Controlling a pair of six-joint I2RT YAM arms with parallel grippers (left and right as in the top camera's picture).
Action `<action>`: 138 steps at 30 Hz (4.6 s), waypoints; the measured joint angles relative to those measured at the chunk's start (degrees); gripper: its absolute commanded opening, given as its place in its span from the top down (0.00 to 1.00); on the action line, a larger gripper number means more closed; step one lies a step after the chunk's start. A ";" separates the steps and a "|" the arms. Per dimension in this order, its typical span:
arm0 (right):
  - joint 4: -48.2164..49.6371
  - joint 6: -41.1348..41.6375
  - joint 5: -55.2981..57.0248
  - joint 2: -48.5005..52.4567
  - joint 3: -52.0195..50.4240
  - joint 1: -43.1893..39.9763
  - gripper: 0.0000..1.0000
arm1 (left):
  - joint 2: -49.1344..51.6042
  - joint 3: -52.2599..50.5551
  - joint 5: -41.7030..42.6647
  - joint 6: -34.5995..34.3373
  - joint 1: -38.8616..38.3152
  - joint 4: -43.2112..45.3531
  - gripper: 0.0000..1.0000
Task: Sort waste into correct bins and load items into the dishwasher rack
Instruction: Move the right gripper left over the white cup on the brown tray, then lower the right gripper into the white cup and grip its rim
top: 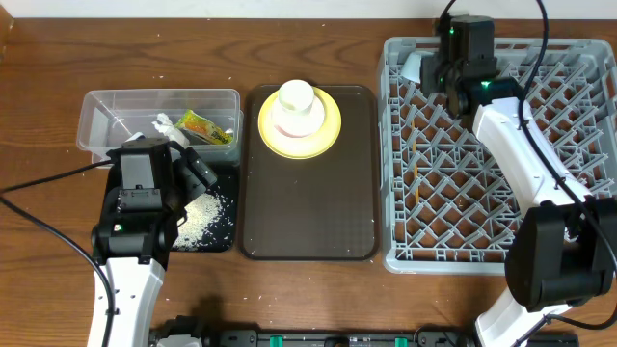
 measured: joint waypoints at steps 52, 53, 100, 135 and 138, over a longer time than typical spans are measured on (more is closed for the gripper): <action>-4.17 -7.67 -15.45 -10.14 0.02 16.92 0.79 | 0.07 0.00 0.00 0.02 0.00 0.04 0.05; -5.11 -8.11 -15.69 -10.01 0.04 17.81 0.79 | 0.07 0.00 0.00 0.02 0.00 0.00 0.05; -28.41 -5.44 -8.72 24.76 20.44 34.18 0.99 | 0.09 0.00 0.00 0.00 0.00 0.02 0.05; -29.31 -5.03 -3.98 25.03 20.44 30.71 0.99 | 0.09 0.00 0.00 0.02 0.00 0.02 0.05; -31.50 -5.03 -3.93 25.03 20.44 30.82 0.99 | 0.09 0.00 0.00 0.00 0.00 0.02 0.05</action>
